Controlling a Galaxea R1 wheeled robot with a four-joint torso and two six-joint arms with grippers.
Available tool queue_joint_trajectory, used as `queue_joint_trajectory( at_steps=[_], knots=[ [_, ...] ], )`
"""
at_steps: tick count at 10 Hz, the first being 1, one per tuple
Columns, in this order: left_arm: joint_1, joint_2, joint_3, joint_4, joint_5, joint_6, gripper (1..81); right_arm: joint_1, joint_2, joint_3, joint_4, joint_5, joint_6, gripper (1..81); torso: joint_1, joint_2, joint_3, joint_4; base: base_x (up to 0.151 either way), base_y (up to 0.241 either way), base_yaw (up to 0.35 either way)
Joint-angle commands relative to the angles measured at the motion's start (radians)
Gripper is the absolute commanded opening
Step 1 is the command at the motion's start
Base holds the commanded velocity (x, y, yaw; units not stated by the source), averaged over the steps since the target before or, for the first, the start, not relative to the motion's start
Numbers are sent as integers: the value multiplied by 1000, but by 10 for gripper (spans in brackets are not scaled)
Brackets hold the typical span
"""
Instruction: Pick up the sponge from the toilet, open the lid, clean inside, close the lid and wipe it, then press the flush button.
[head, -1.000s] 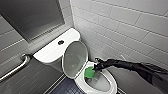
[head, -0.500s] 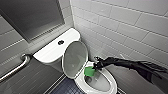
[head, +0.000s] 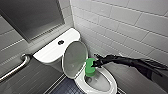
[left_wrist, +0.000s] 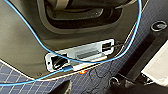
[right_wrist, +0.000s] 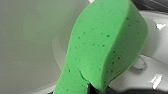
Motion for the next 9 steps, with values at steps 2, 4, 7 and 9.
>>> queue_joint_trajectory(
  at_steps=[2,4,7,9],
  knots=[
    [55,44,8,19,98,6,811,147,27,15,-2,-48,13,10,0,0,0,0,0,0,0],
    [55,39,8,18,100,6,811,89,29,-11,-16,-36,13,10,0,0,0,0,0,0,0],
    [58,32,8,7,107,4,811,-2,27,-80,-38,25,6,10,0,0,0,0,0,0,0],
    [69,16,8,2,106,4,811,-43,29,-151,-38,81,2,10,0,0,0,0,0,0,0]
  ],
)
